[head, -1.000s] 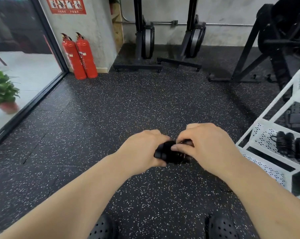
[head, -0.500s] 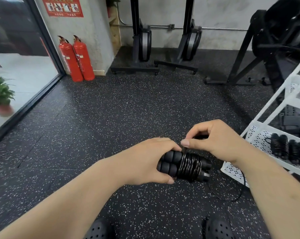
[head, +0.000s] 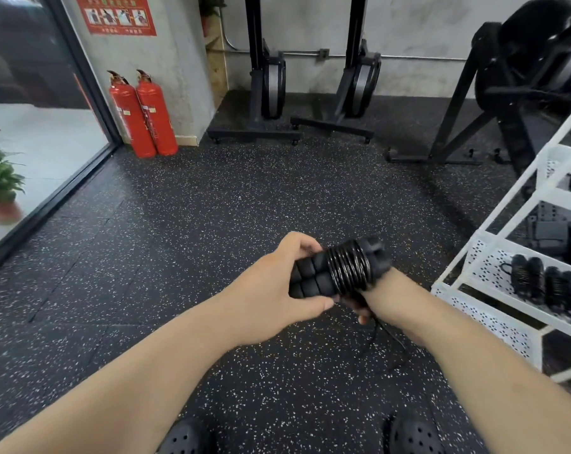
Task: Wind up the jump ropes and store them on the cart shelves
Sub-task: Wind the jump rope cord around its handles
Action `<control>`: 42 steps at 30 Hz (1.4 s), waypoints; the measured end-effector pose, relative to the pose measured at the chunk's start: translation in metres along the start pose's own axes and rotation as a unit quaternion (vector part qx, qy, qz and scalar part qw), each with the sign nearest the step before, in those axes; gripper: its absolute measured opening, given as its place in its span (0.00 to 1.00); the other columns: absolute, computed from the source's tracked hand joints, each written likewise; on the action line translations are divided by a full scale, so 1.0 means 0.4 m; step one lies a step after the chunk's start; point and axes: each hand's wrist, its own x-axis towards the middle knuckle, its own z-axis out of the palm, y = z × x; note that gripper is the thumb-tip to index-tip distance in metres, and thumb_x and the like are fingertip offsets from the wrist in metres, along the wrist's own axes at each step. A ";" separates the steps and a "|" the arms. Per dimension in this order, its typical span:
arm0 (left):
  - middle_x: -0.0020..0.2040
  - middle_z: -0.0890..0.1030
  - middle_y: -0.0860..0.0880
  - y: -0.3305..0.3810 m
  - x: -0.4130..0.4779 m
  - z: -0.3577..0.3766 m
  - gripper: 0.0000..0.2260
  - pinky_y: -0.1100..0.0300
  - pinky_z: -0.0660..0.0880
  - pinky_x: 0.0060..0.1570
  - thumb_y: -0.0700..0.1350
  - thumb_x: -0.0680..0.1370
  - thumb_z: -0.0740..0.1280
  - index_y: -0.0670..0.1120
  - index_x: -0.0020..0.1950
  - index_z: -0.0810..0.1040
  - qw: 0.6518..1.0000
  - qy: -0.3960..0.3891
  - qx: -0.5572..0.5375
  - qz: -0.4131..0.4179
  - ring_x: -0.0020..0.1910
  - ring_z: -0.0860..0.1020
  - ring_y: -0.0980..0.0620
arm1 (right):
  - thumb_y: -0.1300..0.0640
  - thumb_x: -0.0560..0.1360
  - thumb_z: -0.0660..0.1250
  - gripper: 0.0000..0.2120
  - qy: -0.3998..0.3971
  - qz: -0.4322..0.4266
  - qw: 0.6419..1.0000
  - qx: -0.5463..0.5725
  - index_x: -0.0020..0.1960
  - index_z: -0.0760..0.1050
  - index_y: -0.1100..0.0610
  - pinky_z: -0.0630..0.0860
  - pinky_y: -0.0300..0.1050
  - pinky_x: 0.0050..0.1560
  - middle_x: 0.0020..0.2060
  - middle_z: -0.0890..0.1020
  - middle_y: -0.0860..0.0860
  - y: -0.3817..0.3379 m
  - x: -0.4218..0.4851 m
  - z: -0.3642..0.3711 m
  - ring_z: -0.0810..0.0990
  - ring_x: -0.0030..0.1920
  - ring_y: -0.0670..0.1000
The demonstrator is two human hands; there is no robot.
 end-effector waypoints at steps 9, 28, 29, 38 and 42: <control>0.53 0.80 0.62 -0.104 0.057 -0.037 0.24 0.65 0.74 0.48 0.52 0.78 0.78 0.58 0.66 0.67 0.985 0.124 0.075 -0.089 0.48 0.80 0.64 | 0.44 0.88 0.54 0.19 -0.047 -0.068 0.978 -0.193 0.49 0.80 0.47 0.71 0.44 0.35 0.32 0.79 0.47 -0.020 -0.021 0.080 0.74 0.29 0.43; 0.56 0.69 0.63 -0.026 0.037 0.036 0.28 0.64 0.65 0.59 0.56 0.75 0.80 0.55 0.70 0.72 0.953 -0.092 0.275 0.091 0.57 0.67 0.62 | 0.25 0.63 0.74 0.19 0.111 -0.167 0.933 -0.297 0.41 0.83 0.39 0.79 0.46 0.42 0.32 0.82 0.38 -0.038 -0.033 -0.100 0.79 0.36 0.41; 0.57 0.69 0.64 -0.018 0.033 0.036 0.28 0.67 0.64 0.58 0.55 0.76 0.79 0.56 0.71 0.71 0.957 -0.101 0.258 0.089 0.58 0.67 0.63 | 0.26 0.62 0.76 0.19 0.104 -0.161 0.941 -0.279 0.39 0.83 0.40 0.78 0.45 0.41 0.32 0.82 0.39 -0.036 -0.033 -0.108 0.79 0.35 0.42; 0.62 0.76 0.65 0.041 -0.005 0.032 0.31 0.72 0.71 0.56 0.51 0.76 0.80 0.63 0.72 0.64 0.986 -0.138 0.078 0.058 0.59 0.75 0.66 | 0.40 0.68 0.78 0.16 0.053 -0.125 0.987 -0.082 0.39 0.85 0.53 0.71 0.36 0.35 0.28 0.81 0.45 -0.001 -0.041 -0.165 0.75 0.28 0.41; 0.62 0.80 0.61 0.052 -0.012 0.027 0.30 0.52 0.76 0.66 0.46 0.76 0.81 0.60 0.69 0.67 0.990 -0.121 -0.045 0.048 0.61 0.80 0.57 | 0.40 0.74 0.77 0.29 -0.034 -0.088 0.995 0.020 0.40 0.79 0.69 0.76 0.42 0.43 0.31 0.82 0.48 0.008 -0.029 -0.125 0.79 0.34 0.43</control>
